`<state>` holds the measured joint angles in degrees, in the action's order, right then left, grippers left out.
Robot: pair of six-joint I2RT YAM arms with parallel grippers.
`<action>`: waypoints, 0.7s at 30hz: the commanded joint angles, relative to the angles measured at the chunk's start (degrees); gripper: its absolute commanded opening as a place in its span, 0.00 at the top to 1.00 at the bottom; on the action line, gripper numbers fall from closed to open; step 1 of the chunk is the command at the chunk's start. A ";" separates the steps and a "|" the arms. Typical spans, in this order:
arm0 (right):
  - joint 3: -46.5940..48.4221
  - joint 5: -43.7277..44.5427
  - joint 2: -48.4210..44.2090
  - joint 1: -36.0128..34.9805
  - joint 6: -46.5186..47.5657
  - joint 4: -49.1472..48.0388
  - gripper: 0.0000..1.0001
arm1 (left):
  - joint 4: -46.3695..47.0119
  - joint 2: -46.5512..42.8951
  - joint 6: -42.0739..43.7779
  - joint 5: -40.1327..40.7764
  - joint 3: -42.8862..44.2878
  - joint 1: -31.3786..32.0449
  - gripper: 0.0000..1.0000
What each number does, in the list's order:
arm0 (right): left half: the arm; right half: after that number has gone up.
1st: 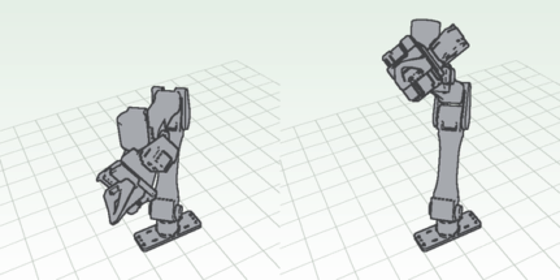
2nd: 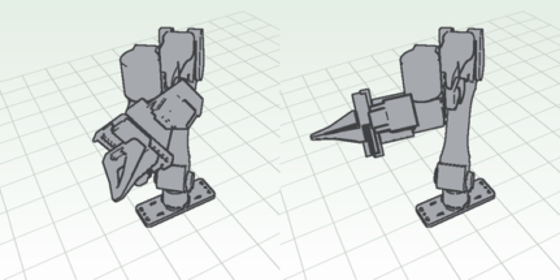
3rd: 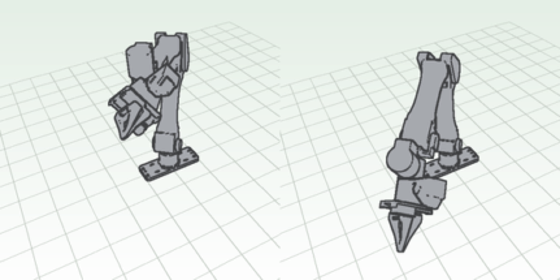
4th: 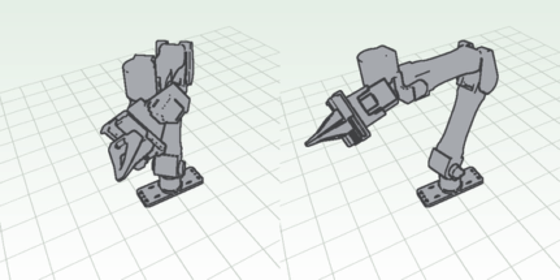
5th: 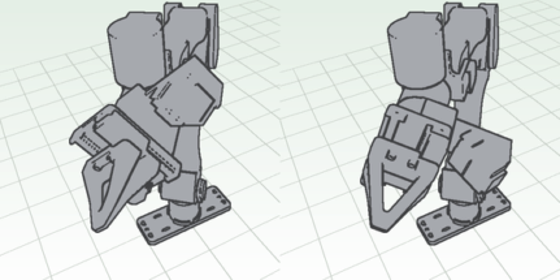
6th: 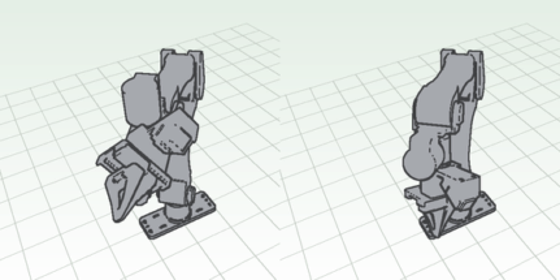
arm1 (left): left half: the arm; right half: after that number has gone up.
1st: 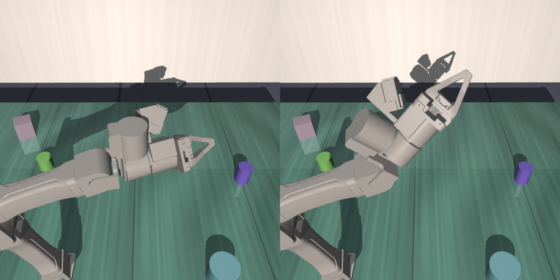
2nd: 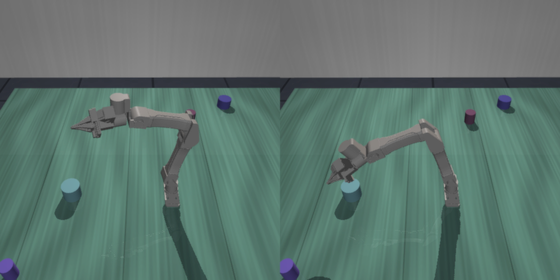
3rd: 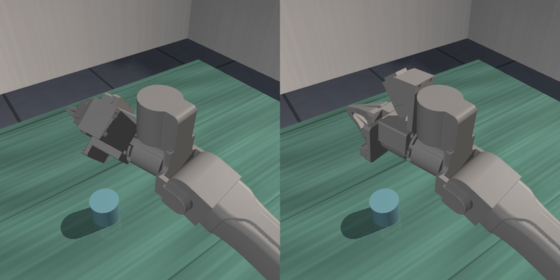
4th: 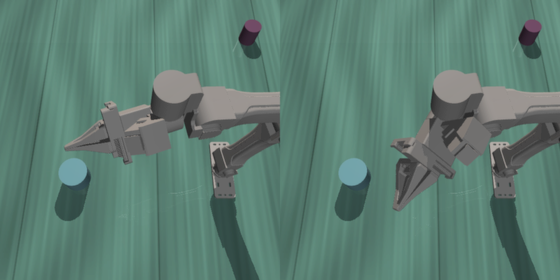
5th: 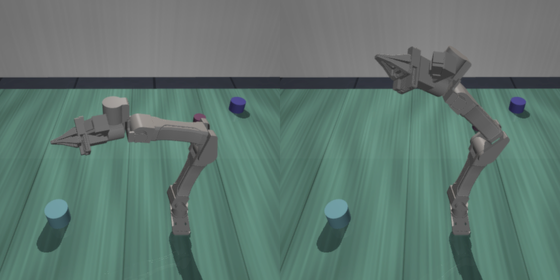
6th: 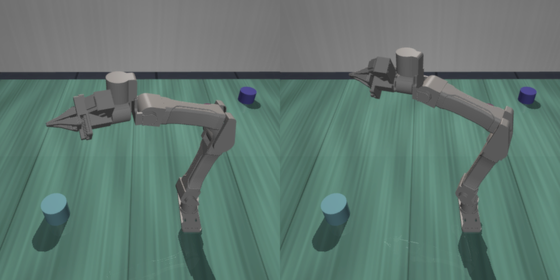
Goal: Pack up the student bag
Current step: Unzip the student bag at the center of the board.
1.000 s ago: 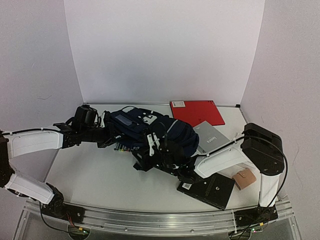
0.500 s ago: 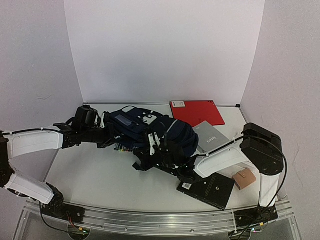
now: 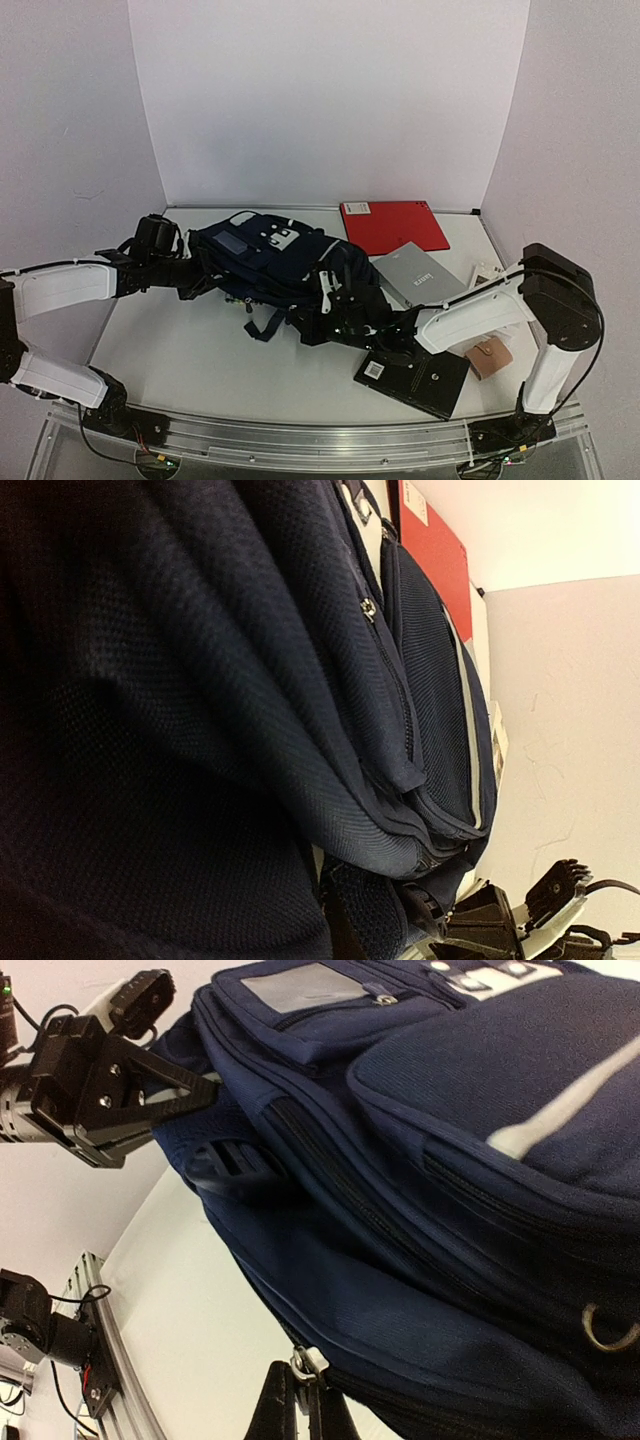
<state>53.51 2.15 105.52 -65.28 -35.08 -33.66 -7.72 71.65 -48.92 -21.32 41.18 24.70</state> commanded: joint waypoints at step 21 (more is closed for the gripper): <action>-12.47 -10.00 -4.15 8.52 -7.44 7.83 1.00 | -6.39 0.99 3.77 14.63 -3.28 -7.06 0.90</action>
<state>42.59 -7.14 102.83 -58.33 -43.08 -30.37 -11.76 71.78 -48.09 -17.80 34.69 20.05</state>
